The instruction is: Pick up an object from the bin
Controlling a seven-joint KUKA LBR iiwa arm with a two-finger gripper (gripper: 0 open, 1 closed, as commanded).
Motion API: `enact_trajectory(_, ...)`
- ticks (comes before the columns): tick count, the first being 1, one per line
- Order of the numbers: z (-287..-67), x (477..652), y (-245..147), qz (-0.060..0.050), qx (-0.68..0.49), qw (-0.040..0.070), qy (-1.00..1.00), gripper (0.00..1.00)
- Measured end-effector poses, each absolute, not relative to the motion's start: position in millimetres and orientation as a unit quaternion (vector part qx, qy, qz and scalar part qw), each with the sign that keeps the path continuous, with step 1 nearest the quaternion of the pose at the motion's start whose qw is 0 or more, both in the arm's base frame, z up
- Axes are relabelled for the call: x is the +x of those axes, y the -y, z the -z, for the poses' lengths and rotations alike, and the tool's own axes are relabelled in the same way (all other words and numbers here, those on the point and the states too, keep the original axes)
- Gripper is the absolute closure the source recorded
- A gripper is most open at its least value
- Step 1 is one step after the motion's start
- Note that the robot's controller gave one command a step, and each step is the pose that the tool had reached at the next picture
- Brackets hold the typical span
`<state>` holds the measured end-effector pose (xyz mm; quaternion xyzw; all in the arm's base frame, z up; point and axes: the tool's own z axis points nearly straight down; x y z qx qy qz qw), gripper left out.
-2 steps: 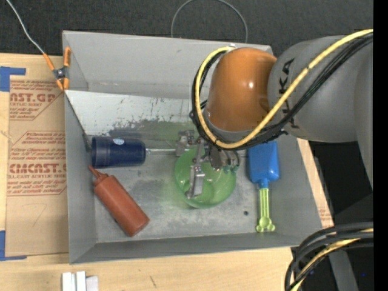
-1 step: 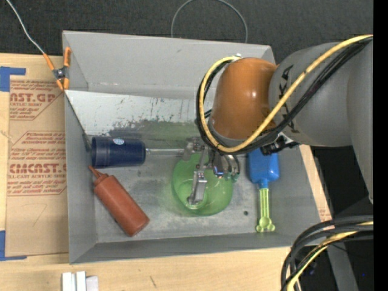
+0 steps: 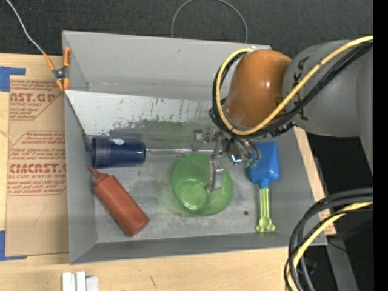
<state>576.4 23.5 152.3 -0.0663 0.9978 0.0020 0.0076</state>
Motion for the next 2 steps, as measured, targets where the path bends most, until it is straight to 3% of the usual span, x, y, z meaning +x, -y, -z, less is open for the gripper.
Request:
enact_trajectory(1, -104.8, 555.7, -25.9, -0.002, -0.143, 0.001, -0.990, 0.00)
enact_trajectory(2, -71.6, 550.0, -45.3, -0.004, -0.019, 0.011, -1.000, 0.00)
